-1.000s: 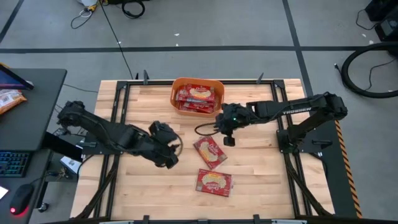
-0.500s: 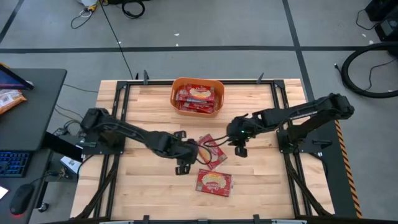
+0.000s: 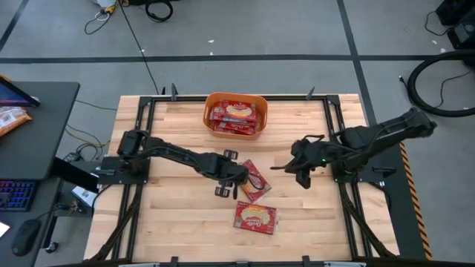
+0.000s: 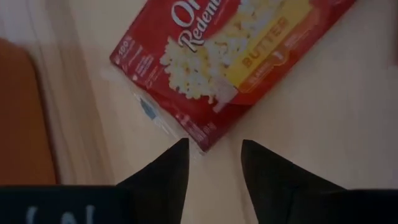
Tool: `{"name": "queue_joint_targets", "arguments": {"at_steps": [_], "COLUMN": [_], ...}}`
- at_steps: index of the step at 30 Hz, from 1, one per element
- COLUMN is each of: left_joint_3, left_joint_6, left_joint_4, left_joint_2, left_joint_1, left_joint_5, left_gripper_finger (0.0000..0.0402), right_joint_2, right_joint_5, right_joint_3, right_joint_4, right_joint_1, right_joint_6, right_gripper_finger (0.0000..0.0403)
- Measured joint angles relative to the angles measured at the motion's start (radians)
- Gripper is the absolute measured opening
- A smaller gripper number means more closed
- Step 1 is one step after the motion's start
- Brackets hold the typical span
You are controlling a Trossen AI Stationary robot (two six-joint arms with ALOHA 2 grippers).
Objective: Sort popcorn bags into baskets
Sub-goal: Put the popcorn bag into the orange bin
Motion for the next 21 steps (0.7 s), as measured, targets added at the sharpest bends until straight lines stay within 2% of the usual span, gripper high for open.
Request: {"name": "queue_joint_targets", "arguments": {"at_steps": [11, 16, 21], "left_joint_3": [0.001, 0.0, 0.003], "left_joint_6": [0.189, 0.198, 0.199], "left_joint_4": [0.047, 0.039, 0.062], "left_joint_2": [0.063, 0.093, 0.11], "left_joint_1": [0.021, 0.021, 0.021], "left_joint_5": [-0.005, -0.007, -0.027], "left_gripper_finger": [0.0243, 0.0248, 0.0226], "right_joint_2": [-0.022, -0.012, -0.006], "right_joint_5": [0.132, 0.135, 0.135], "right_joint_3": [0.0, 0.0, 0.0], "right_joint_4": [-0.007, -0.007, 0.004], "right_joint_1": [0.109, 0.118, 0.118], "right_joint_6": [0.102, 0.104, 0.107], "right_gripper_finger": [0.0091, 0.0091, 0.0091]}}
